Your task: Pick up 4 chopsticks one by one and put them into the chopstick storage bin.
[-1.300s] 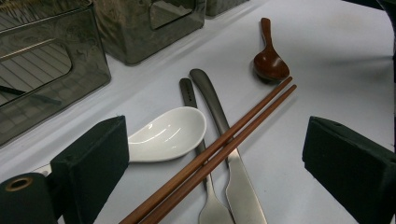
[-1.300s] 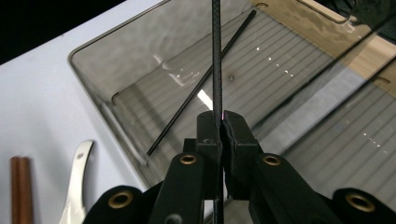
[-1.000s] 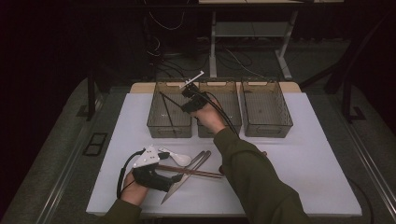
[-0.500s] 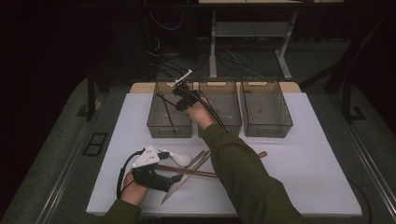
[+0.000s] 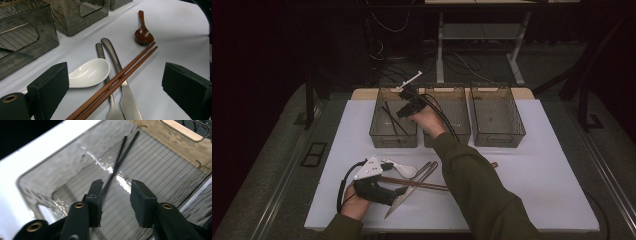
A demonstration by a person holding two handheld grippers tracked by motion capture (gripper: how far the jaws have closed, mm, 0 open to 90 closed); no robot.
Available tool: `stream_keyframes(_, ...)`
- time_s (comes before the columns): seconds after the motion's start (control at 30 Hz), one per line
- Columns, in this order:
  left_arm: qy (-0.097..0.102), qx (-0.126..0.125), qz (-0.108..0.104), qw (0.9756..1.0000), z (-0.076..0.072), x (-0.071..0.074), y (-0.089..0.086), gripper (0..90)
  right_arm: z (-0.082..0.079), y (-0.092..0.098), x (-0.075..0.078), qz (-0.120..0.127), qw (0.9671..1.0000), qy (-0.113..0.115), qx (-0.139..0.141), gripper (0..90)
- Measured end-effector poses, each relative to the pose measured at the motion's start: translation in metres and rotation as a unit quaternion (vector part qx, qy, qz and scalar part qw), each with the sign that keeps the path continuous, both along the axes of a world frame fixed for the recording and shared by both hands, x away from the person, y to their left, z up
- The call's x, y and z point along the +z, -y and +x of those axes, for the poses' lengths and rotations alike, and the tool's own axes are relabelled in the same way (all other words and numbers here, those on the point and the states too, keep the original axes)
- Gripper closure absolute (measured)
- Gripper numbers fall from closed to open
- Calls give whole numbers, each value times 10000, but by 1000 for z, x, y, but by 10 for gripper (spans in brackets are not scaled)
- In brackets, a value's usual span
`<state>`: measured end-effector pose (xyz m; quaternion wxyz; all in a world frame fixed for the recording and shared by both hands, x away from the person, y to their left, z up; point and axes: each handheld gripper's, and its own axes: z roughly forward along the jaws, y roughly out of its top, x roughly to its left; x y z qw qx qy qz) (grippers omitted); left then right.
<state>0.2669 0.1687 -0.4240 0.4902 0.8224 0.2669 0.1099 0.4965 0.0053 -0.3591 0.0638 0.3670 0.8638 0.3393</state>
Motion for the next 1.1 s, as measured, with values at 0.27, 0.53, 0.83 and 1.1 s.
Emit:
stream_keyframes(0.27, -11, 9, 36, 10000, 0, -1, -1, 60, -14, 18, 8, 396, 9988, 140, 231, 431)
stream_keyframes(0.53, -46, 42, 21, 10000, 0, -1, -1, 60, -37, 46, 14, 637, 9951, 508, 560, 351)
stream_keyframes(0.83, -62, 47, 22, 10000, 0, -2, -1, 60, -60, 83, 12, 624, 9944, 674, 530, 256)
stream_keyframes(1.1, -93, 75, 44, 9999, 1, -3, -2, 60, -80, 117, 5, 617, 9946, 785, 274, 202)
